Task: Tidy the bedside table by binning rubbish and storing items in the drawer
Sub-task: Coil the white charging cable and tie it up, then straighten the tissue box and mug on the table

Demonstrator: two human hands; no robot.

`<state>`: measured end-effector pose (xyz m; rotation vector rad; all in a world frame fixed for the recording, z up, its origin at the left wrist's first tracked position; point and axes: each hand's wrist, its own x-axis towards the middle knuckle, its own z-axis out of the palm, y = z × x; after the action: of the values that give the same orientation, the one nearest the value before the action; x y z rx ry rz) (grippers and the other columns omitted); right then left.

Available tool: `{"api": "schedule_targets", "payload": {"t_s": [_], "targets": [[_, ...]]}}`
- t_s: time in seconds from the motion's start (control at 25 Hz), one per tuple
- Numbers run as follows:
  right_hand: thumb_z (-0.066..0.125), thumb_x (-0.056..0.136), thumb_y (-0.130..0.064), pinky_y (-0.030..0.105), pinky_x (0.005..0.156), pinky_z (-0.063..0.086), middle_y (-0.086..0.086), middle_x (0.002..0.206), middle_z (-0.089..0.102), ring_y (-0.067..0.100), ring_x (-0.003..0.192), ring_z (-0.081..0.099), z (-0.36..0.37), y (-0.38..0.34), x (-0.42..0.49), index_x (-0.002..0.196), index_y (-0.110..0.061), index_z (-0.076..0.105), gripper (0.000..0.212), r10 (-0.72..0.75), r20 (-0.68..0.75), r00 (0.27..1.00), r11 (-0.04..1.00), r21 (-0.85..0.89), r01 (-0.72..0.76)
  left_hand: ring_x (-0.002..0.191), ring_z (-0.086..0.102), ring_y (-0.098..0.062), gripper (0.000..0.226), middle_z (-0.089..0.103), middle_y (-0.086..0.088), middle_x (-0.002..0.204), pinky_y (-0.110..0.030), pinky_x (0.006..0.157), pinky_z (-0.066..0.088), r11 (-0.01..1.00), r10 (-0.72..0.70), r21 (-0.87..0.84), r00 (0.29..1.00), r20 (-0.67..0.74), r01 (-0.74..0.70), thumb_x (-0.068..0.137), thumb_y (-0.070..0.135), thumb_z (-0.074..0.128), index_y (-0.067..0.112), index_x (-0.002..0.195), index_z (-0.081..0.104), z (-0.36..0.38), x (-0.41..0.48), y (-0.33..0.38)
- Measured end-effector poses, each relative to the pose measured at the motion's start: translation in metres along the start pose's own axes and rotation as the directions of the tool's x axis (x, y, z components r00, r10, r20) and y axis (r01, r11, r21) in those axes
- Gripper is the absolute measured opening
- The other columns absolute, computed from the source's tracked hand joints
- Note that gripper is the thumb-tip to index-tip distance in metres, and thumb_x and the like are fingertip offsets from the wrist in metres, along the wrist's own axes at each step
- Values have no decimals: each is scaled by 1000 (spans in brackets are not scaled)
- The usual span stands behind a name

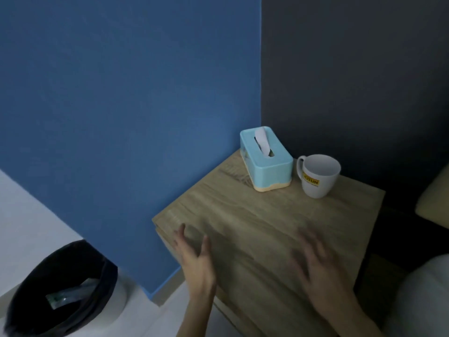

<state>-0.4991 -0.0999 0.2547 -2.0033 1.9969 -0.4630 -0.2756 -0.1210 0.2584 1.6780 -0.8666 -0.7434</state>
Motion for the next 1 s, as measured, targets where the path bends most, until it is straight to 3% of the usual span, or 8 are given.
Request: {"api": "schedule_targets", "payload": {"t_s": [0.08, 0.16, 0.28, 0.4, 0.48, 0.72, 0.84, 1.0], "targets": [[49, 90, -40, 44, 98, 43, 10, 154, 20, 28, 131, 39, -28, 3, 28, 146, -31, 11, 69, 163, -138, 977, 978, 155, -141, 148, 14, -21, 62, 19, -2, 159, -49, 119, 17, 988, 137, 66, 988, 69, -142, 91, 17, 56, 29, 144, 27, 15, 6, 13], [61, 84, -34, 51, 94, 45, 16, 153, 16, 36, 131, 36, -51, 10, 65, 146, -32, 12, 79, 271, -326, 906, 953, 224, -205, 148, 1, -14, 69, 8, 3, 160, -43, 121, 9, 946, 248, 155, 943, 223, -286, 89, 5, 55, 26, 147, 24, 38, 17, 34], [67, 79, -36, 55, 103, 38, 11, 157, -5, 38, 139, 20, -65, 22, 113, 145, -35, 15, 84, 368, -283, 886, 898, 356, -259, 149, -2, -14, 79, 4, 2, 161, -39, 120, 16, 776, 404, 244, 756, 516, -581, 81, -8, 50, 25, 147, 23, 93, 57, 73], [67, 81, -31, 46, 105, 37, 15, 156, 0, 37, 138, 24, -59, 33, 138, 142, -27, 29, 73, 323, -231, 918, 909, 344, -234, 149, -4, -21, 74, -2, 2, 161, -42, 118, 18, 508, 351, 359, 569, 744, -783, 86, -2, 51, 31, 146, 23, 142, 95, 99], [67, 81, -26, 43, 101, 40, 18, 152, 17, 37, 131, 36, -54, 39, 144, 136, -19, 40, 61, 266, -242, 933, 929, 322, -181, 149, -2, -23, 75, 2, 2, 161, -44, 118, 18, 397, 281, 423, 547, 789, -814, 87, -3, 50, 33, 146, 22, 158, 111, 99], [70, 79, -21, 24, 89, 37, 12, 140, 35, 28, 122, 46, -60, 50, 158, 118, -11, 48, 46, 302, -272, 914, 889, 425, -167, 143, 18, -20, 65, 21, 2, 158, -37, 115, 25, 323, 368, 418, 520, 771, -849, 92, 4, 49, 34, 145, 27, 186, 132, 100], [77, 71, -30, 25, 83, 37, 10, 131, 41, 26, 115, 48, -68, 54, 168, 104, -9, 53, 46, 368, -265, 891, 864, 451, -223, 138, 24, -23, 67, 24, 4, 156, -42, 111, 32, 245, 388, 461, 522, 759, -853, 92, 6, 49, 36, 146, 22, 195, 129, 106], [79, 67, -28, 29, 81, 41, 11, 126, 47, 26, 114, 49, -76, 63, 174, 91, -12, 51, 40, 369, -275, 888, 880, 411, -239, 129, 31, -25, 67, 29, 4, 154, -42, 105, 37, 237, 384, 489, 543, 747, -840, 92, 5, 47, 35, 147, 24, 209, 137, 116]]}}
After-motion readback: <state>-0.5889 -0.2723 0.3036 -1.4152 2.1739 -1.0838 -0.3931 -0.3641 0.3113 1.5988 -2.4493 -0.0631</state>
